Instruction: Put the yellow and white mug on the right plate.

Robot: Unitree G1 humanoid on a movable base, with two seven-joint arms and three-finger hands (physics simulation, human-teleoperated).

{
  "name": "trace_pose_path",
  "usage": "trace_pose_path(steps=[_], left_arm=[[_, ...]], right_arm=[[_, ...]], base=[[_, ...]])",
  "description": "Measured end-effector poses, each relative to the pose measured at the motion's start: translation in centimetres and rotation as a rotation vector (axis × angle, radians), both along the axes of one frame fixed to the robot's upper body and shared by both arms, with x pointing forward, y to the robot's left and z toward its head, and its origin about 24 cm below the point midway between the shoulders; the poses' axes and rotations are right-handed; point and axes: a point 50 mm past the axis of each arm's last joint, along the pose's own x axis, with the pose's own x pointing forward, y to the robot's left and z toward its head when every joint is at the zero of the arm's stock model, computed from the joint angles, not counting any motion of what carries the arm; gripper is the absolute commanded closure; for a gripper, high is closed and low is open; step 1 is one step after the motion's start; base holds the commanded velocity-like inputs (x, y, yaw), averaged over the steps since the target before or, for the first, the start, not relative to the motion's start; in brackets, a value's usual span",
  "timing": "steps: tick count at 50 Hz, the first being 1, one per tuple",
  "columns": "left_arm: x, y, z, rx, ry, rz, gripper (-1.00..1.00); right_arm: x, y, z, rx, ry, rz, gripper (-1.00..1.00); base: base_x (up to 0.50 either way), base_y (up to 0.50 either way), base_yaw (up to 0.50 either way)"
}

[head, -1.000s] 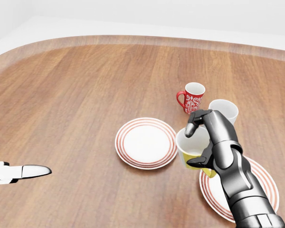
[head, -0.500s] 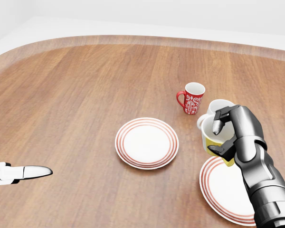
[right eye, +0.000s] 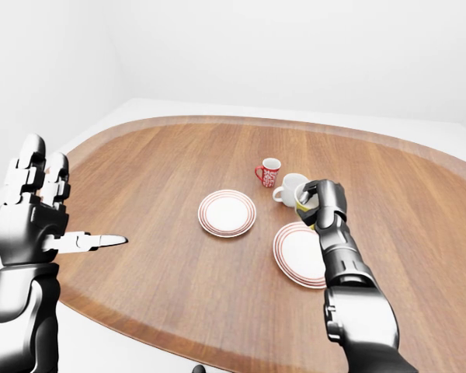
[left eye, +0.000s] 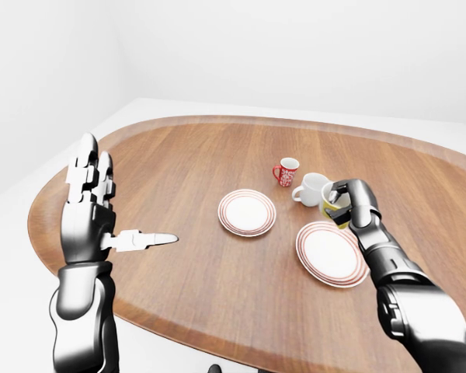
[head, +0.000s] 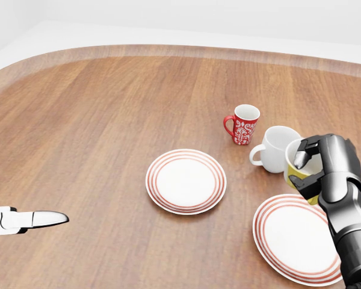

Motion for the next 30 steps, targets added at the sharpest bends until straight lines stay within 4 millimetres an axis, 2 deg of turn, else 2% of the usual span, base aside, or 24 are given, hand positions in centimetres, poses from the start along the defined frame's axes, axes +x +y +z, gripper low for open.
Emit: trace_pose_path(steps=[13, 30], left_arm=[[0.1, 0.0, -0.1, 0.000, 0.006, -0.001, -1.00], [0.1, -0.1, -0.2, 0.001, 0.008, -0.002, -1.00]], right_arm=[[-0.3, -1.2, -0.1, 0.004, 0.005, -0.067, 1.00], [-0.3, -1.2, -0.4, 0.042, 0.010, -0.114, 1.00]], base=[[0.00, 0.00, 0.00], [0.00, 0.00, 0.00]])
